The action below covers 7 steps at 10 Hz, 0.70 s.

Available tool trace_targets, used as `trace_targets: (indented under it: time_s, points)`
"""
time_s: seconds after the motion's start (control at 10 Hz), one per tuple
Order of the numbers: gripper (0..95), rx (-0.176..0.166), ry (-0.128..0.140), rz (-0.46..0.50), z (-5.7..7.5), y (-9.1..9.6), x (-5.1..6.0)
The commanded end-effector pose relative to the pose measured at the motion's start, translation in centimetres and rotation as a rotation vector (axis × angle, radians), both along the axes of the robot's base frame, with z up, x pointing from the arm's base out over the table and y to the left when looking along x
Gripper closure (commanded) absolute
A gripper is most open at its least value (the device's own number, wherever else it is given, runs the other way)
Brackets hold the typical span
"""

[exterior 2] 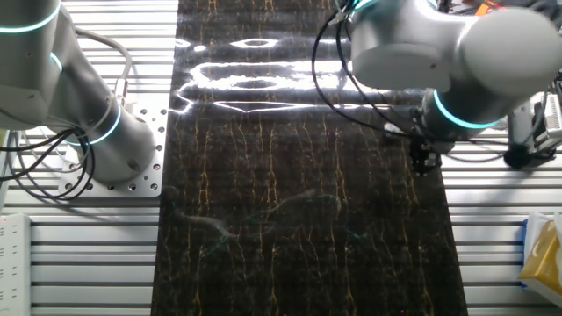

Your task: Push the soccer ball into the goal

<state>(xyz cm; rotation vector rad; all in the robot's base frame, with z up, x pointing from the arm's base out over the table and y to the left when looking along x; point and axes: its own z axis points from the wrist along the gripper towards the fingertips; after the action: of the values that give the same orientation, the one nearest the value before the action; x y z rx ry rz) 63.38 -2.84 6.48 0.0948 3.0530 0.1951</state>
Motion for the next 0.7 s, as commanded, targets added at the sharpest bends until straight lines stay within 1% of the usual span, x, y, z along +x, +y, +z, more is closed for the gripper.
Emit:
trace_targets:
  time_s: [0.1, 0.3, 0.4, 0.5, 0.7]
  points:
    - [38.0, -0.052, -0.017, 0.031, -0.2, -0.7, -0.2]
    - [38.0, -0.073, -0.014, 0.075, -0.2, -1.8, 0.0]
    - [38.0, -0.108, -0.008, 0.093, -0.1, -2.1, 0.1]
    - [38.0, -0.131, -0.002, 0.103, -0.1, -2.3, 0.0]
    - [38.0, -0.144, -0.001, 0.116, -0.1, -2.3, 0.0]
